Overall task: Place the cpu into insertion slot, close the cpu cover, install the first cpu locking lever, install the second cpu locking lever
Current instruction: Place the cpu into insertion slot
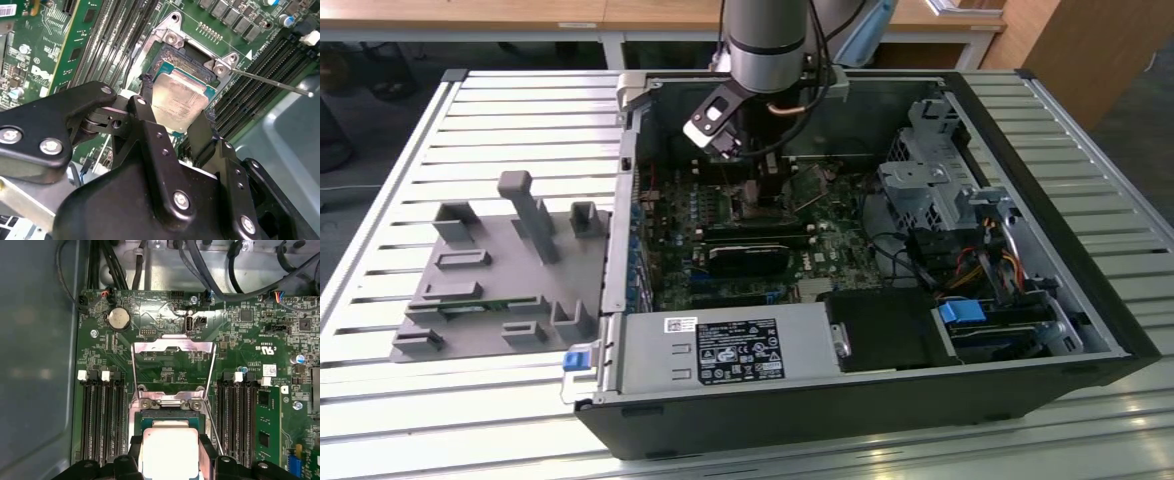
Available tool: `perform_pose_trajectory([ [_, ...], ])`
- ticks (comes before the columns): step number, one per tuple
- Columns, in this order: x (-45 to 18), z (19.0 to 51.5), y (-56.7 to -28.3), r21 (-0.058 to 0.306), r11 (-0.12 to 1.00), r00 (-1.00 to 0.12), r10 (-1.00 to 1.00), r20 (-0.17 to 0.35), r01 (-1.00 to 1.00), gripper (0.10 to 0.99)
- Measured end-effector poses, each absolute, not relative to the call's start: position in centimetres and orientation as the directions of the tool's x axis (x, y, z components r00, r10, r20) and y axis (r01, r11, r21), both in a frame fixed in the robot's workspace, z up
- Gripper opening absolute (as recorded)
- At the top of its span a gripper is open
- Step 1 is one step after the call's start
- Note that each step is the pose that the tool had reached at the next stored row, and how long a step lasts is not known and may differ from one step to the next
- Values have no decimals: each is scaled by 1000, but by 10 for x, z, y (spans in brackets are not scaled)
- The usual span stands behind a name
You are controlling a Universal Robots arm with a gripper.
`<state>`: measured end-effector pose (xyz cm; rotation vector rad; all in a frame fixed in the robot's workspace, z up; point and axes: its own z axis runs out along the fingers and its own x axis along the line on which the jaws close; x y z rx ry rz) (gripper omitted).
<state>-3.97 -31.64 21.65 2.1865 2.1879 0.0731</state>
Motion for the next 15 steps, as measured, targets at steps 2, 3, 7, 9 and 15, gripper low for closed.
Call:
perform_pose_trajectory([
  [2,-40,214,-316,67,1,-1,1000,0,998,529],
  [3,-40,213,-316,67,0,0,1000,0,998,529],
  [7,-40,211,-317,67,-3,3,1000,-1,998,529],
  [9,-40,210,-317,67,-4,4,1000,0,998,529],
  [15,-40,205,-317,66,-4,4,1000,-1,998,529],
])
